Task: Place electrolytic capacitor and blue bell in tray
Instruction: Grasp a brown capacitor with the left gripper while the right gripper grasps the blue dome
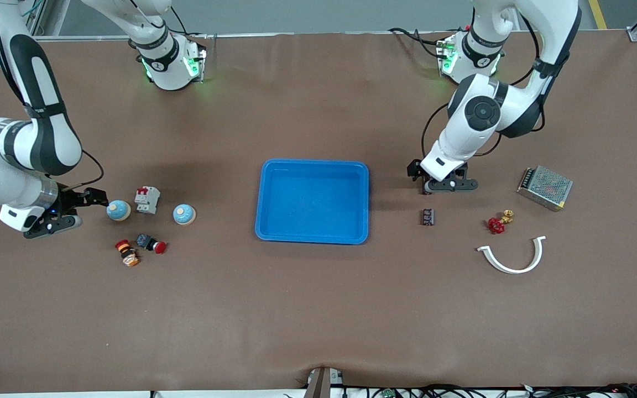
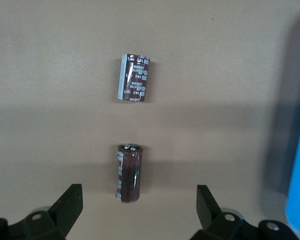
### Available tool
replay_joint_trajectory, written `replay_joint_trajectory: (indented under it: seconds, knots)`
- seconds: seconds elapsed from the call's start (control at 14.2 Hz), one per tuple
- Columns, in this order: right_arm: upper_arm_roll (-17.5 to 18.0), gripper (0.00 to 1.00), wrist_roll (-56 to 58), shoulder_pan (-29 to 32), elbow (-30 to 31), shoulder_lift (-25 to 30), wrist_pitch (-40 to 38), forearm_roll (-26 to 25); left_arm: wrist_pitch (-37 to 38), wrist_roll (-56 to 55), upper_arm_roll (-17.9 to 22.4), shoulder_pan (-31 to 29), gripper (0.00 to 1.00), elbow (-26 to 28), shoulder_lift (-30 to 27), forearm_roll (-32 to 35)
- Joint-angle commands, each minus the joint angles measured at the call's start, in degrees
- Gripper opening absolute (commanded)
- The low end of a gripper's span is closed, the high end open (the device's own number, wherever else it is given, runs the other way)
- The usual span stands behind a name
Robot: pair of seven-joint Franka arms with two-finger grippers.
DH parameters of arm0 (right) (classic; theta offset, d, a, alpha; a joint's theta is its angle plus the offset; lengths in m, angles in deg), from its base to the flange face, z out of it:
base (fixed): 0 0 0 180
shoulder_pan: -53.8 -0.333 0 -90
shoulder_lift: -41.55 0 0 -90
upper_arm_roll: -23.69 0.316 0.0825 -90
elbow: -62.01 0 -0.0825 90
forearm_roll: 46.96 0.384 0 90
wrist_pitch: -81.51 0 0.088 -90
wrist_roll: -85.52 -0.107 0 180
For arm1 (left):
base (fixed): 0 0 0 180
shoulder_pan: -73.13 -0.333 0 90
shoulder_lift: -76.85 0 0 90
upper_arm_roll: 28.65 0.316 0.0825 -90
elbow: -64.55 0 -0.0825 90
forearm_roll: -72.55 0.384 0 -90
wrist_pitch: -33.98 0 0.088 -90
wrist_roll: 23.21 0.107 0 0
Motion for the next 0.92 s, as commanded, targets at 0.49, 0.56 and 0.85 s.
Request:
replay_joint_trajectory:
  seconds: [0.49,0.56,0.85]
  knots:
    - [0.4,1.00,0.6,-0.1,10.1,0.3,11.2,-2.8,-6.4,-2.4,0.2,-0.6,1.00,0.7,6.0,5.5]
    - [0.4,1.00,0.7,0.0,10.2,-0.1,11.6,-2.8,-7.1,-2.4,0.5,-1.0,1.00,0.7,6.8,6.7]
    - [0.4,1.00,0.8,0.0,11.4,-1.5,14.8,-2.8,-8.4,-2.6,0.5,-2.2,1.00,0.8,7.7,8.3]
